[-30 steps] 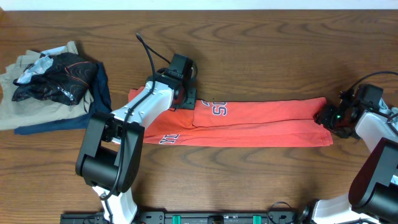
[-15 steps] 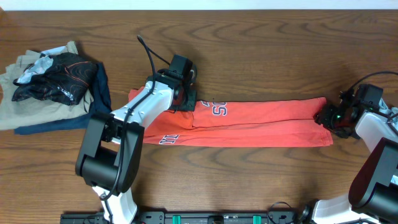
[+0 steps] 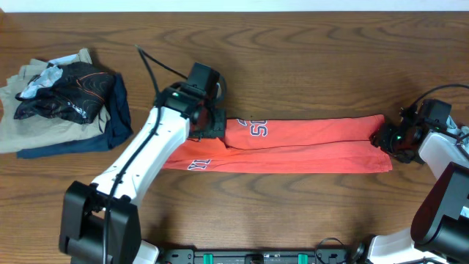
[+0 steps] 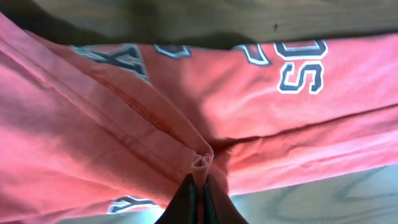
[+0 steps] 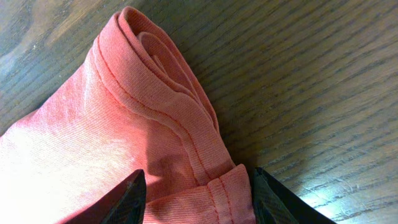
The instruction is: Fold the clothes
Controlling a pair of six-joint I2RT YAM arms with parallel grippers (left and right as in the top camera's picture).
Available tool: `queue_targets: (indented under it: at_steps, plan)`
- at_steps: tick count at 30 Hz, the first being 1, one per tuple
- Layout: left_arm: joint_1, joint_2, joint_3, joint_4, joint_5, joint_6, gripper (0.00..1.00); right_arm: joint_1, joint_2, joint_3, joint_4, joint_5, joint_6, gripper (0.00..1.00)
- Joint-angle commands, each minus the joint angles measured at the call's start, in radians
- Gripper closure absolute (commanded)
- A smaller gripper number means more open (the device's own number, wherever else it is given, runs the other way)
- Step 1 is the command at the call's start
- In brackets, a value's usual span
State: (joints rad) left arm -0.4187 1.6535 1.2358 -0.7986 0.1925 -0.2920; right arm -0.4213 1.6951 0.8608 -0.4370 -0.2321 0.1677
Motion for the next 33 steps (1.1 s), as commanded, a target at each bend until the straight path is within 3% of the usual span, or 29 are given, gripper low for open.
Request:
queue_targets:
  at_steps: [1,7,17,26,33]
  plan:
    - [-0.06,0.018,-0.035,0.019,0.037,-0.077,0.94,0.002,0.007,-0.005,-0.003,-0.008,0.0,0.48]
    - [-0.161,0.044,-0.05,0.003,0.035,-0.18,0.94,0.002,0.007,-0.005,-0.008,-0.008,0.0,0.48]
    - [-0.193,0.05,-0.05,0.042,-0.103,-0.187,0.91,0.002,0.007,-0.005,-0.008,-0.008,0.0,0.48]
    - [-0.195,0.052,-0.05,-0.018,0.136,-0.241,0.92,0.002,0.007,-0.005,-0.007,-0.008,0.0,0.48]
    - [-0.195,0.052,-0.05,-0.116,0.163,-0.241,0.94,0.002,0.007,-0.005,-0.001,-0.008,0.0,0.48]
